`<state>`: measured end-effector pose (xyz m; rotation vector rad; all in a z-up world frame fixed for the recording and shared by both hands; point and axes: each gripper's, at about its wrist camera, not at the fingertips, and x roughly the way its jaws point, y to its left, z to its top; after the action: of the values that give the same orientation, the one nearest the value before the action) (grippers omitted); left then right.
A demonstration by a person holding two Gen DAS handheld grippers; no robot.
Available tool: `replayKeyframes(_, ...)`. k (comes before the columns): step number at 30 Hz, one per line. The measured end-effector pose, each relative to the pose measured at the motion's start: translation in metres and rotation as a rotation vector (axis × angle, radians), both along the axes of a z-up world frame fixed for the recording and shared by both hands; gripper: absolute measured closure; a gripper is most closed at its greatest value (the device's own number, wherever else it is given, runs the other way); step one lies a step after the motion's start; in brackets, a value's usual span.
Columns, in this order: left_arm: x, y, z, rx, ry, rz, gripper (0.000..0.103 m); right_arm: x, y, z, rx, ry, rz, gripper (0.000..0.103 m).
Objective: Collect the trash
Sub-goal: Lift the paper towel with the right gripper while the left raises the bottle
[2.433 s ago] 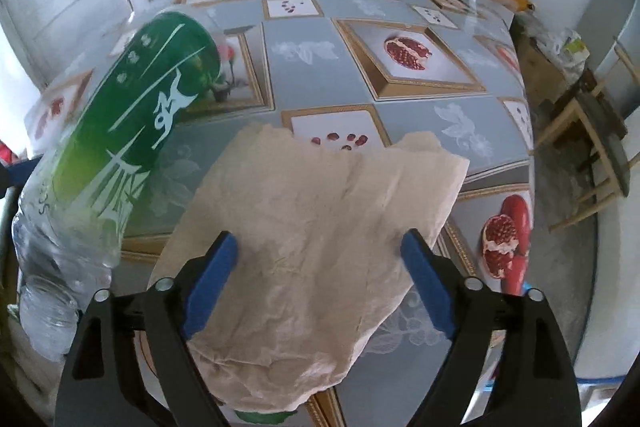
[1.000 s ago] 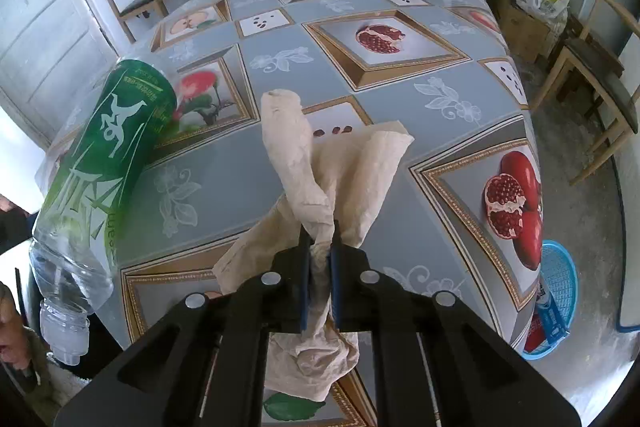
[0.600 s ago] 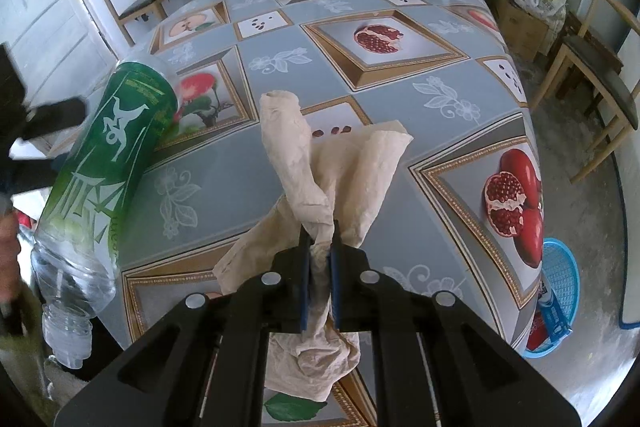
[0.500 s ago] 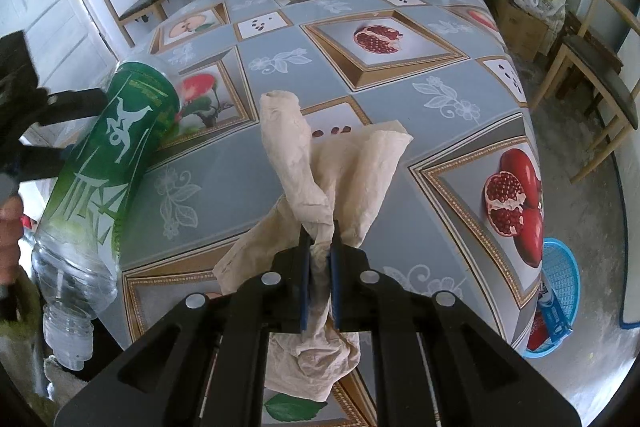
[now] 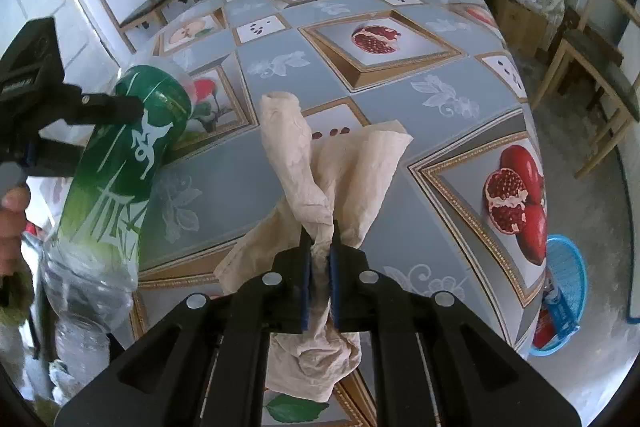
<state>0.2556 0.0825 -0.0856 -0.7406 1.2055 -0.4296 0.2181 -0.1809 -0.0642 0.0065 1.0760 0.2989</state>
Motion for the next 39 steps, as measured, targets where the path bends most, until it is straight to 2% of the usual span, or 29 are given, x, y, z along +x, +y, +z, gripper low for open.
replayKeyframes(5, -0.021, -0.002, 0.022, -0.007, -0.098, 0.014, 0.042, -0.003, -0.005, 0.006, 0.038, -0.014, -0.013, 0.097)
replayKeyframes(11, -0.06, -0.005, 0.069, 0.041, -0.315, 0.036, 0.042, -0.012, -0.019, 0.03, 0.118, -0.068, -0.028, 0.097)
replayKeyframes(17, -0.094, -0.009, 0.11, 0.067, -0.464, 0.042, 0.043, -0.023, -0.043, 0.059, 0.22, -0.128, -0.058, 0.097)
replayKeyframes(20, -0.099, -0.019, 0.128, 0.077, -0.503, 0.037, 0.043, -0.03, -0.057, 0.072, 0.254, -0.162, -0.081, 0.097)
replayKeyframes(26, -0.099, -0.047, 0.156, 0.04, -0.56, -0.007, 0.043, -0.053, -0.109, 0.105, 0.276, -0.262, -0.191, 0.097)
replayKeyframes(32, -0.086, -0.108, 0.176, -0.003, -0.595, -0.136, 0.043, -0.095, -0.197, 0.132, 0.221, -0.364, -0.406, 0.097)
replayKeyframes(35, -0.078, -0.15, 0.184, -0.012, -0.606, -0.218, 0.043, -0.117, -0.239, 0.129, 0.196, -0.377, -0.518, 0.097)
replayKeyframes(39, -0.066, -0.213, 0.186, -0.016, -0.601, -0.327, 0.043, -0.137, -0.286, 0.108, 0.188, -0.35, -0.641, 0.097)
